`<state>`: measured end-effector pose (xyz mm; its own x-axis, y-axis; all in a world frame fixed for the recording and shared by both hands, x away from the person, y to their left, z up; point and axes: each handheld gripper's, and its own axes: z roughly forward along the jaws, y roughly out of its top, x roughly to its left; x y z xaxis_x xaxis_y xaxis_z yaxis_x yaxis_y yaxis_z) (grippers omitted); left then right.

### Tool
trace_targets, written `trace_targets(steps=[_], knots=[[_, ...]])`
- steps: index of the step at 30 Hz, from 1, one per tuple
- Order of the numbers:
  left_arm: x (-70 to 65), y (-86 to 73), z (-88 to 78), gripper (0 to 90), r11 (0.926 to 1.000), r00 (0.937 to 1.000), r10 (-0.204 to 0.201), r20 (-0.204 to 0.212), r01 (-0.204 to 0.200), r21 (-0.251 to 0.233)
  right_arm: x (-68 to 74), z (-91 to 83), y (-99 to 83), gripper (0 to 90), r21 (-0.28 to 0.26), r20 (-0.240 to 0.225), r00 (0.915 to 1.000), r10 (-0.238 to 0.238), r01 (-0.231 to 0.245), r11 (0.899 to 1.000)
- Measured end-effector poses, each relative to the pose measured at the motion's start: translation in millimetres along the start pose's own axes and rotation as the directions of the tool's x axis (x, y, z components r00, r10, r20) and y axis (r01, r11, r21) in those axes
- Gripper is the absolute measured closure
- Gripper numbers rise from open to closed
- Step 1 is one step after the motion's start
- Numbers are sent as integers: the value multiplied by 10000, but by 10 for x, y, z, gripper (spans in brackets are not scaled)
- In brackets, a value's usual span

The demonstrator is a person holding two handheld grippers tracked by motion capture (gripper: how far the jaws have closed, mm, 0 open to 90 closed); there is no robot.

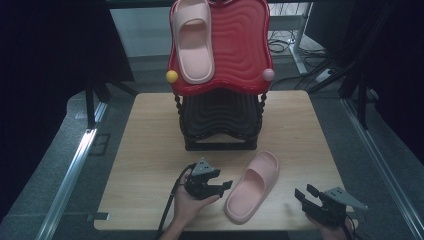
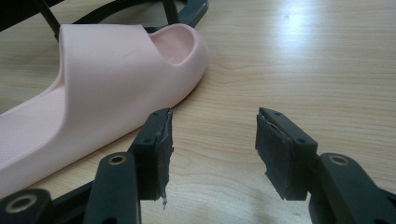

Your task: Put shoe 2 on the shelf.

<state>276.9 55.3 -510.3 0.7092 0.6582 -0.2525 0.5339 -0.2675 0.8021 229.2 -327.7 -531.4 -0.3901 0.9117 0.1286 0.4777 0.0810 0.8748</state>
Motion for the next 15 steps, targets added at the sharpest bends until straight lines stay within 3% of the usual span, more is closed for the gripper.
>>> trace_targets(steps=[15], knots=[[-87, 77, 400, 564, 9999, 9998, -143, 150, 141, 83, -38, 10, -27, 463, 92, 347, 9992, 173, -176, 9998]])
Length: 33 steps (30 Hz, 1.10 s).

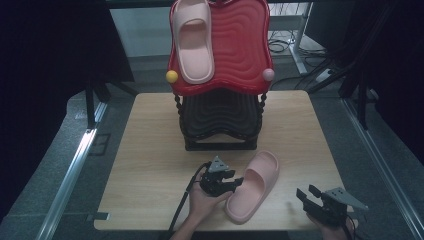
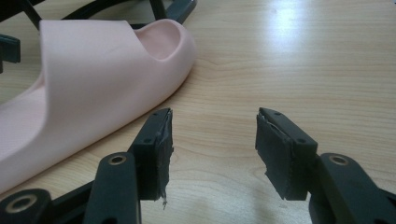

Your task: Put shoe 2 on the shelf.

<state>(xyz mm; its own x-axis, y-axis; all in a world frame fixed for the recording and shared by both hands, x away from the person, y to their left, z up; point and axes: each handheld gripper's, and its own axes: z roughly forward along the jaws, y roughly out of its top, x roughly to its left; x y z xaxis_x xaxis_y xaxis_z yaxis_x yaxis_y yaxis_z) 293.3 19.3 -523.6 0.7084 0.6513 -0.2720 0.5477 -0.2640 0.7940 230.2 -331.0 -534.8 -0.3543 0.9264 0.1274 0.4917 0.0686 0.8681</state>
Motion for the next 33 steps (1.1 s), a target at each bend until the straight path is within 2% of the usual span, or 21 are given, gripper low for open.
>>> trace_targets(steps=[11, 20, 23, 28, 33], knots=[[-50, 39, 257, 656, 9999, 9999, -86, -135, 85, -89, -18, 5, -14, 463, 29, 162, 9998, 69, -69, 10000], [-81, 62, 409, 756, 9992, 9960, -263, -849, 236, -329, -26, 17, -26, 463, 87, 210, 9997, 130, -132, 9999], [-88, 60, 426, 792, 9988, 9945, -344, -985, 307, -392, -33, 17, -27, 463, 111, 231, 9996, 159, -162, 9998], [-114, 59, 423, 836, 9986, 9906, -220, -1352, 152, -507, -48, 25, -34, 463, 170, 356, 9992, 165, -171, 9997], [-100, 35, 358, 848, 9957, 9885, -302, -1482, 168, -913, -28, 2, -23, 463, 93, 278, 9995, 165, -168, 9998]])
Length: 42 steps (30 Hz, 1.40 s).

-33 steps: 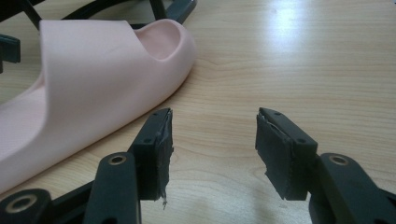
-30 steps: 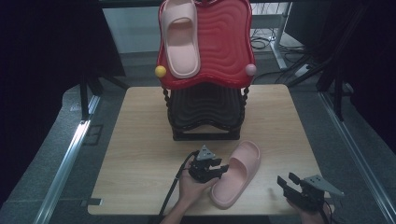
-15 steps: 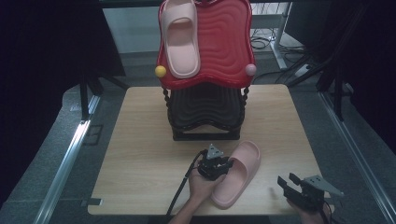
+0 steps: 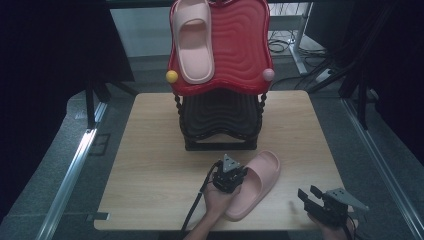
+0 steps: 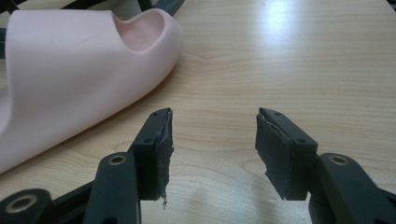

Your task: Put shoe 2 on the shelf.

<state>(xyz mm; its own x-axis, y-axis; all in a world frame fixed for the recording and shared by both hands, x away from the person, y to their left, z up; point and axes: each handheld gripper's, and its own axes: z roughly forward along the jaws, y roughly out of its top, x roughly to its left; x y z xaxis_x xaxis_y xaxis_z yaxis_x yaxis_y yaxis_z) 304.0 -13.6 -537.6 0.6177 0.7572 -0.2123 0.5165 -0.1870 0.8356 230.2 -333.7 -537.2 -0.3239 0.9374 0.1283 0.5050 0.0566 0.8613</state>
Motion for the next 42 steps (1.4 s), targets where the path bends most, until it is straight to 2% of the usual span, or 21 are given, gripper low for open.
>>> trace_targets(steps=[4, 9, 14, 22, 25, 27, 34, 35, 42], knots=[[29, -21, -113, 852, 9992, 9999, -131, -14, 130, -375, 3, 9, 3, 463, -19, 13, 10000, -17, 17, 10000], [71, -63, -273, 853, 9972, 10000, -42, 1, 42, -746, -21, 8, 1, 462, -88, 74, 9999, 118, -118, 9999], [155, -112, -426, 853, 9935, 9993, -180, 320, 215, -1114, -47, 17, 5, 432, -122, 52, 9995, 315, -315, 9994], [287, -216, -699, 853, 9857, 9980, -556, 299, 596, -1574, -50, 11, 4, 420, -115, 65, 9993, 368, -367, 9993], [319, -235, -811, 854, 9789, 9979, -599, 229, 632, -1945, -44, 21, 2, 416, -93, 96, 9994, 343, -342, 9994], [340, -243, -893, 854, 9709, 9972, -732, 141, 745, -2275, -40, 28, 0, 413, -77, 110, 9993, 347, -347, 9994], [399, -246, -1069, 854, 9546, 9950, -902, -424, 743, -2884, -40, 54, -4, 393, 118, 90, 9993, 351, -352, 9993], [409, -244, -1100, 854, 9505, 9944, -950, -463, 768, -3010, -43, 57, -5, 391, 125, 104, 9993, 351, -352, 9993], [429, -213, -1230, 854, 9381, 9925, -1002, -697, 709, -3391, -62, 60, -10, 385, 162, 181, 9991, 392, -395, 9991]])
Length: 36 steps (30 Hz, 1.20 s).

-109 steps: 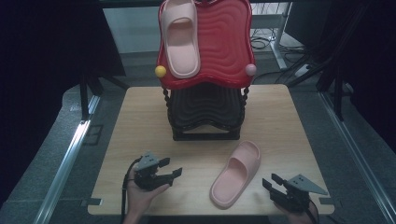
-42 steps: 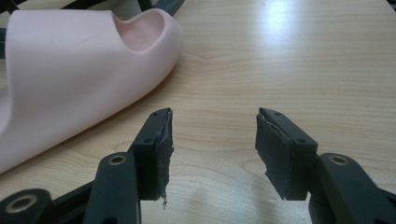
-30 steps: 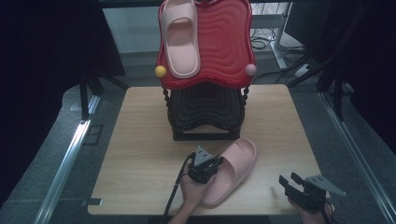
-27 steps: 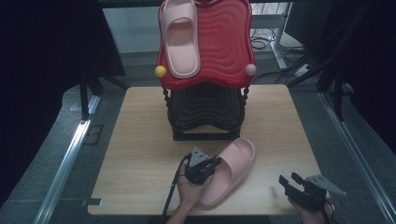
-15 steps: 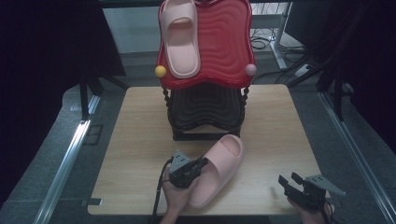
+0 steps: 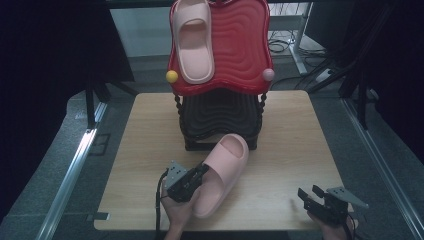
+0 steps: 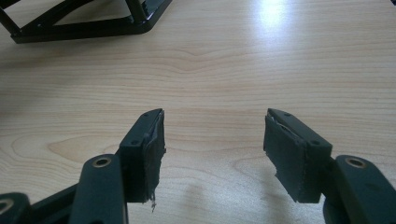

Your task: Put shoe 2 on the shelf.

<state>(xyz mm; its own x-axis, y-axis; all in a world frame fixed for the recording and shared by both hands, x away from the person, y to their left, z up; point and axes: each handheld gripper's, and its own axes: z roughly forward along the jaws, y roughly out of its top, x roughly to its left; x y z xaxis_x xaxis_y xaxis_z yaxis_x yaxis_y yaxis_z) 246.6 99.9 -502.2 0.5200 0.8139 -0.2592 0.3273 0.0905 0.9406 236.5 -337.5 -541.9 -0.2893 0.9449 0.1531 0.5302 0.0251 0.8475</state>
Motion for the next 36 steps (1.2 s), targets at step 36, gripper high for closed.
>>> trace_targets(steps=[36], knots=[[-56, 399, -199, 854, 9911, 9984, 524, -219, -547, -1212, -30, 44, -25, 369, 364, 124, 9997, 206, -211, 9991]])
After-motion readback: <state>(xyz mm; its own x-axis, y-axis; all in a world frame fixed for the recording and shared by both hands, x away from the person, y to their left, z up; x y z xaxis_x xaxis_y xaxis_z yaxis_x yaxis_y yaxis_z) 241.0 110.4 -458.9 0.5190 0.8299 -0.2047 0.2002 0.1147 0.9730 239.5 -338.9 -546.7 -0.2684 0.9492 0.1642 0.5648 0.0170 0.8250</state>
